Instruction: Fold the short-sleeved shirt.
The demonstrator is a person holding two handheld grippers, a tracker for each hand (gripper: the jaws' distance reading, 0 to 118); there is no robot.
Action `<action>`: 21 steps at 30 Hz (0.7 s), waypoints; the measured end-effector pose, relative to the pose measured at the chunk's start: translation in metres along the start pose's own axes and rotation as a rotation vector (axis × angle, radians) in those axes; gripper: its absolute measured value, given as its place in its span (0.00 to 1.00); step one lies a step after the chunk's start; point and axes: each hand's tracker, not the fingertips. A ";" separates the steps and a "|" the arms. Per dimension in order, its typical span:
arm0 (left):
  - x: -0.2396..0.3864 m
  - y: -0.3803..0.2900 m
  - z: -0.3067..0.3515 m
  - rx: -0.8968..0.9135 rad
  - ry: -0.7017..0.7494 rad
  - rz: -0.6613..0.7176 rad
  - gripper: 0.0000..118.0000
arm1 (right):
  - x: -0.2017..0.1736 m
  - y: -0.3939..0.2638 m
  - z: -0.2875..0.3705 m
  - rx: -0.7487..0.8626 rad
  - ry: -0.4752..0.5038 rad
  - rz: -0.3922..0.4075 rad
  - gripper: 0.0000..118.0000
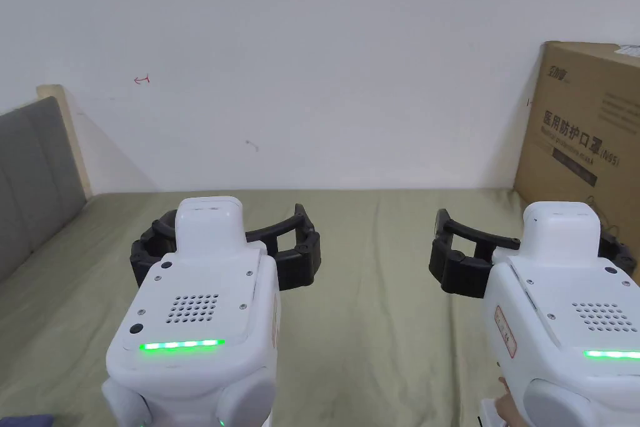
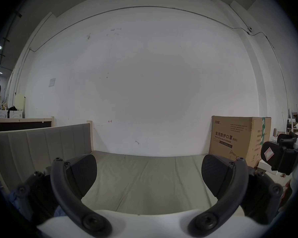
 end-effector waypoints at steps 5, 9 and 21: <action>-0.001 -0.001 0.000 -0.003 0.003 0.004 1.00 | 0.001 0.000 0.000 -0.002 -0.002 -0.005 1.00; -0.001 -0.001 0.000 -0.005 0.002 0.006 1.00 | 0.001 0.000 0.000 -0.006 -0.003 -0.006 1.00; -0.002 -0.002 0.000 -0.010 0.003 0.016 1.00 | 0.000 0.000 0.001 -0.006 -0.007 -0.007 1.00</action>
